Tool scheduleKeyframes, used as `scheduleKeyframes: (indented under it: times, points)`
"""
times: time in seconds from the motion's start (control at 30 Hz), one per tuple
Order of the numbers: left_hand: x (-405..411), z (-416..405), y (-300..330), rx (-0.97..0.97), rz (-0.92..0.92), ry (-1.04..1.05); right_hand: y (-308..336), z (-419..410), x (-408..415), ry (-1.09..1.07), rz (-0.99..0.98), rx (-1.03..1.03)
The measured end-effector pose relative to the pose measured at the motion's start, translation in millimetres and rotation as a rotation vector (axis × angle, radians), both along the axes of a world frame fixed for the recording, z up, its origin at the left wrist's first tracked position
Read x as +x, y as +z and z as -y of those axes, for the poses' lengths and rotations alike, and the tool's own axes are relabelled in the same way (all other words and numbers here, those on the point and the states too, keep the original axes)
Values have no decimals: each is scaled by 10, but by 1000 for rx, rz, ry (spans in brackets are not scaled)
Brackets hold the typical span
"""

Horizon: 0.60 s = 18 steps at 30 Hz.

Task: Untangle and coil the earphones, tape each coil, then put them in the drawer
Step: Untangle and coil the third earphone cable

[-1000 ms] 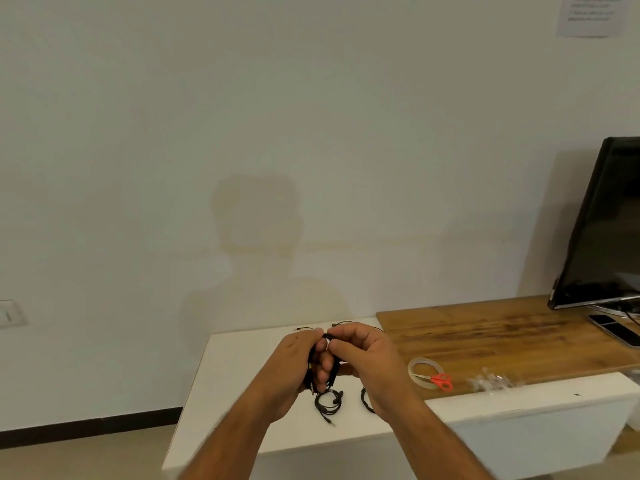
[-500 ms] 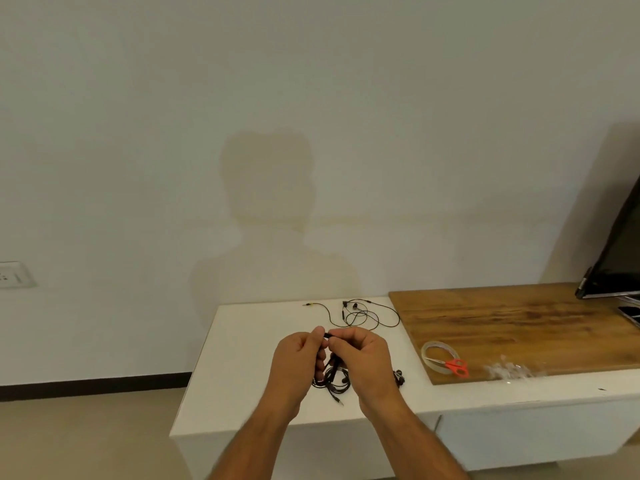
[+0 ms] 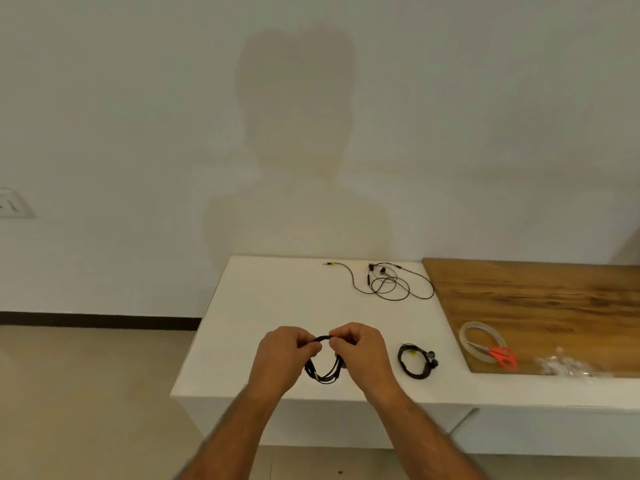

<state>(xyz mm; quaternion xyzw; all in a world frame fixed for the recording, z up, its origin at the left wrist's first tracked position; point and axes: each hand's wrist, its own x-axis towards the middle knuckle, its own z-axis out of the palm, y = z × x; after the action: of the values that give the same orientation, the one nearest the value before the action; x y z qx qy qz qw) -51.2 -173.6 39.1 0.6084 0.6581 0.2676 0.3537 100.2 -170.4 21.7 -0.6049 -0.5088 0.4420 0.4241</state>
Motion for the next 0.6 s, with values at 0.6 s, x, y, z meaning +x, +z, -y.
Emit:
scheduleKeyframes:
  times: [0.6]
  points:
    - [-203, -831, -1158, -47, -288, 115, -1106, -866, -356, 261, 704, 116]
